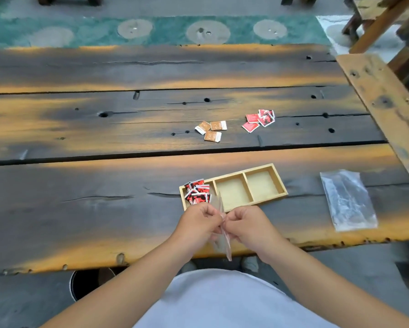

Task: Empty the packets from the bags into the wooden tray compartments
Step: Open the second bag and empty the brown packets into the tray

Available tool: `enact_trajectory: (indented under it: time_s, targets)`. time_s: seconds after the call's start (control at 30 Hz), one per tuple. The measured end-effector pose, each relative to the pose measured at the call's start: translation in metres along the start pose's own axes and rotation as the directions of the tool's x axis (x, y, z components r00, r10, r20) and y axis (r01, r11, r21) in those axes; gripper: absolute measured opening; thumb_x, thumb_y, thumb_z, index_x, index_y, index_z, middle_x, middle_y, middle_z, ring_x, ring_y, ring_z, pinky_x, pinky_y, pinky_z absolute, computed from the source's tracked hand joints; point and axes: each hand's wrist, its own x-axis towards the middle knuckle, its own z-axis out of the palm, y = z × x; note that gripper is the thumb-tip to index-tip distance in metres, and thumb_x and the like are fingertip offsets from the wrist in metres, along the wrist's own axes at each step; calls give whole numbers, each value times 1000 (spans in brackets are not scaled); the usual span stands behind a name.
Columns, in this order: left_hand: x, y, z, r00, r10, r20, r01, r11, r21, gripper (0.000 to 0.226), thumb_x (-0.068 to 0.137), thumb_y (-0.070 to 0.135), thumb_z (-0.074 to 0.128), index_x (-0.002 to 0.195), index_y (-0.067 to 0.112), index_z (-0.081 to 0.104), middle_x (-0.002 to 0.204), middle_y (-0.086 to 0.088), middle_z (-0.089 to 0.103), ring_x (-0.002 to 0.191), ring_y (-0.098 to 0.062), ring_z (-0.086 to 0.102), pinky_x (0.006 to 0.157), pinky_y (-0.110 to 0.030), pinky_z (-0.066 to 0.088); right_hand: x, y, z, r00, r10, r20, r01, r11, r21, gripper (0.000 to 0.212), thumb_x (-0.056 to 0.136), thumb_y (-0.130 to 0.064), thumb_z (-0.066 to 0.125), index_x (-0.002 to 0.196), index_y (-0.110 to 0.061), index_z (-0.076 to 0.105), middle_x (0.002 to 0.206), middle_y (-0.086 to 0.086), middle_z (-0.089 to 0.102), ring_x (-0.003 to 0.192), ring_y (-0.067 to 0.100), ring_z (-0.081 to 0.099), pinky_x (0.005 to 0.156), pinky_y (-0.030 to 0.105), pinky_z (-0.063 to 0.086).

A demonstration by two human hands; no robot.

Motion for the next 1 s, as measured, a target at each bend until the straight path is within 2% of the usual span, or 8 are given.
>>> enact_trajectory:
  time_s: [0.1,0.23,0.4,0.53,0.67,0.77,0.9,1.0]
  targets:
    - [4,5,20,1000,-22,10,22,1000,-4,17,89,11,64,73,15,61,79,-11,75,76,-27,73,58,-29,54,0,11,-15,1000,-14,-25,14,1000,2,27,82,-8,66,56,-11,64,53,4,62,48,9,47,56,25,41]
    - [8,9,37,997,-79,22,79,997,21,18,88,27,67,75,18,60,90,-18,76,80,-23,72,49,-22,48,4,21,-32,999,-30,-37,30,1000,4,28,86,-21,68,60,-12,65,57,3,65,55,13,52,59,28,44]
    - [6,11,46,999,-38,23,38,999,7,18,93,19,61,76,16,62,69,-2,73,63,-9,68,55,-22,48,3,22,-45,999,-42,23,38,987,154,22,90,-7,65,69,-10,66,58,3,65,50,6,56,49,14,43]
    - [6,16,47,1000,11,-7,-10,995,100,24,91,7,57,70,15,62,57,4,68,58,-8,65,57,-22,47,4,25,-54,997,-45,67,30,979,203,25,92,-5,62,69,-14,67,64,7,67,53,9,56,50,18,41]
    - [15,19,46,998,59,30,-66,936,347,22,84,8,58,65,17,65,71,-12,74,61,-12,62,54,-21,42,8,26,-57,999,-51,18,48,988,145,24,90,-7,63,68,-16,65,56,-2,65,50,6,56,53,22,44]
    - [19,20,46,996,78,45,-90,901,424,21,84,13,60,64,16,65,69,-4,72,62,-12,59,57,-25,44,12,26,-60,996,-86,-20,87,993,83,23,88,-7,65,67,-17,65,55,-2,64,53,10,55,54,23,45]
    - [15,23,50,987,157,33,-153,864,480,23,82,11,57,60,17,56,62,0,61,57,-11,49,57,-27,41,15,22,-64,980,-182,-81,167,973,-159,24,80,-8,66,60,-20,62,54,-7,59,50,2,48,54,19,43]
    - [15,26,40,985,165,-58,-119,876,467,29,81,11,57,56,18,44,54,4,48,53,-15,42,54,-29,35,17,13,-79,971,-210,-112,175,949,-262,25,80,-8,62,59,-21,58,56,-8,57,53,3,47,52,17,40]
